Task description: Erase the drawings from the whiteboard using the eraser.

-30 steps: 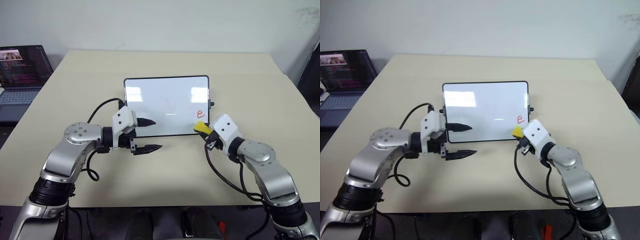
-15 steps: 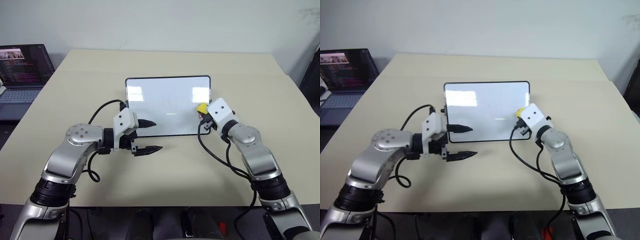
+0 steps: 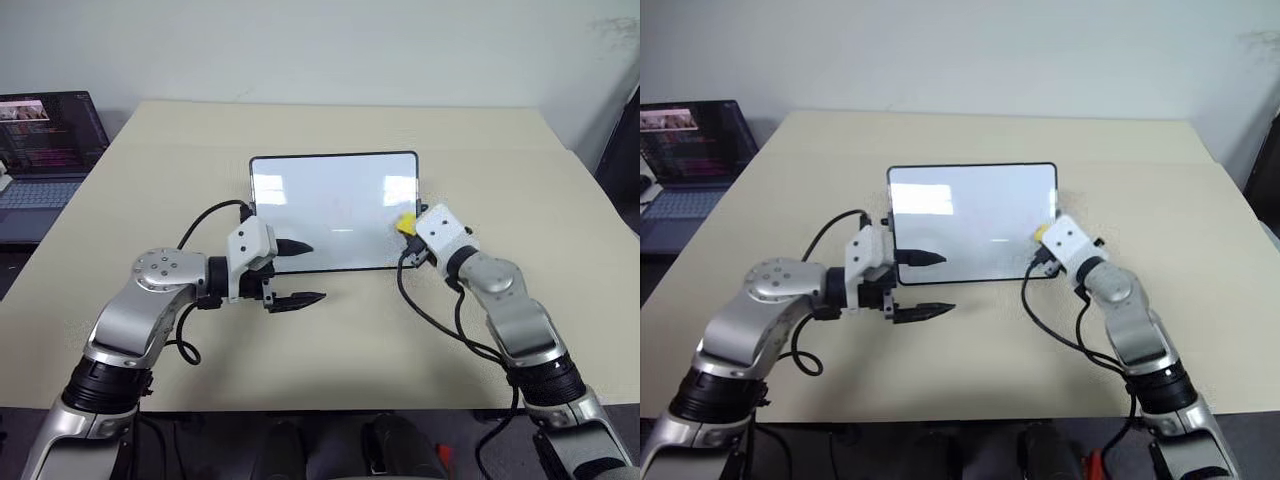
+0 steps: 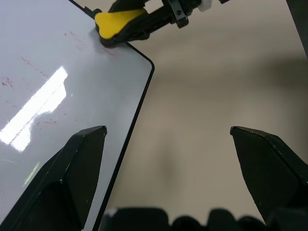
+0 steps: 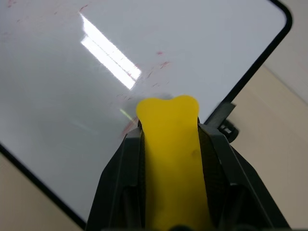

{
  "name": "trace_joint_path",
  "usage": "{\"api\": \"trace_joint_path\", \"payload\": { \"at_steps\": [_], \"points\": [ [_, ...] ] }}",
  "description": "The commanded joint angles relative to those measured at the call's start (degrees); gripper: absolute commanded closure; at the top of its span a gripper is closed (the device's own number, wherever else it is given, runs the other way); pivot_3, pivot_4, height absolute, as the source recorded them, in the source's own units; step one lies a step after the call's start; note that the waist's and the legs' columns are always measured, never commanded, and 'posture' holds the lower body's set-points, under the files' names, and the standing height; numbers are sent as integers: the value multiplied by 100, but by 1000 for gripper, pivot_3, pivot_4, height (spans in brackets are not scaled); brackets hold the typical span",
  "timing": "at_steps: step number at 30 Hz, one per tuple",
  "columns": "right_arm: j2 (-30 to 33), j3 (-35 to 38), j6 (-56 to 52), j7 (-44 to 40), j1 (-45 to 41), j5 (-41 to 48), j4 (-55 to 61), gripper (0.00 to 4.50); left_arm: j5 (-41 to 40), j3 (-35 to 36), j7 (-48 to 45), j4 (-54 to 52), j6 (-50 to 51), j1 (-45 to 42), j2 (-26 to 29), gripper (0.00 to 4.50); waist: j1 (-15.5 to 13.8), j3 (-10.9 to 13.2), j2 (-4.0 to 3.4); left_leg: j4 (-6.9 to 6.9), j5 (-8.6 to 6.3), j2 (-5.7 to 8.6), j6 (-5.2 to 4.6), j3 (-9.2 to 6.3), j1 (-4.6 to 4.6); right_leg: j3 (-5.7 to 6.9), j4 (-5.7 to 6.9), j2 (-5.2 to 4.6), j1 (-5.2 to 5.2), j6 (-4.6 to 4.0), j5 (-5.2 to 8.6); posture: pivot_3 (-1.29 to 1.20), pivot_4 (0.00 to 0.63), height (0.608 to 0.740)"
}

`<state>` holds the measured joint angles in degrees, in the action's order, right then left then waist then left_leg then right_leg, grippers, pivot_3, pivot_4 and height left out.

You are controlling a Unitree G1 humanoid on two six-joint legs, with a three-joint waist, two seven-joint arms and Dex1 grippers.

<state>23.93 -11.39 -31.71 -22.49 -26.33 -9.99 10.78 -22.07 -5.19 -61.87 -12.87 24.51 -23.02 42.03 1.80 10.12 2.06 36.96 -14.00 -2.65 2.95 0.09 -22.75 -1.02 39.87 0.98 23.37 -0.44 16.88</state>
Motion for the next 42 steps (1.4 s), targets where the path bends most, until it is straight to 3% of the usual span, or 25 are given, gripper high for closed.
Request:
{"api": "trace_joint_path", "payload": {
  "at_steps": [1,8,16,24,32,39,42],
  "points": [
    [145,37,4,-128,27,-41,26,3330,-69,82,48,-201,-12,26,-33,0,-2,0,0,0,0,0,0,0,-3,0,-1,-1,0,-9,-5,0,150,740],
    [557,-262,-460,-984,535,175,446,3333,-109,151,103,-279,30,140,-15,0,0,-4,7,2,-1,0,0,-2,1,2,-7,-3,-4,-9,-5,0,150,740],
    [151,50,146,-186,-199,-87,62,3336,-139,155,157,-327,74,199,-28,0,29,-3,4,2,3,-3,-3,2,22,-5,11,4,-9,-2,-2,0,150,740],
    [273,-219,691,-363,-779,-262,-614,3336,-175,150,238,-448,155,297,-82,0,-1,-3,4,-1,0,-1,-1,1,-7,-2,-9,-3,2,-24,-14,0,150,740],
    [960,-800,439,-1700,-221,-263,-432,3339,-226,219,368,-607,262,398,-73,0,5,-6,9,1,-1,-2,-2,-4,10,3,-8,-4,-13,-14,-8,0,150,740],
    [568,-406,1312,-582,-1018,-605,-1132,3339,-303,308,409,-758,326,555,25,0,53,-4,6,4,9,-3,-10,7,39,-14,11,1,-18,-10,-14,0,150,740],
    [540,-408,1294,-618,-1099,-603,-1325,3340,-324,343,406,-798,353,588,54,0,16,-4,6,2,14,-2,-13,6,35,-8,11,2,-17,-11,-15,0,150,740]
  ]
}}
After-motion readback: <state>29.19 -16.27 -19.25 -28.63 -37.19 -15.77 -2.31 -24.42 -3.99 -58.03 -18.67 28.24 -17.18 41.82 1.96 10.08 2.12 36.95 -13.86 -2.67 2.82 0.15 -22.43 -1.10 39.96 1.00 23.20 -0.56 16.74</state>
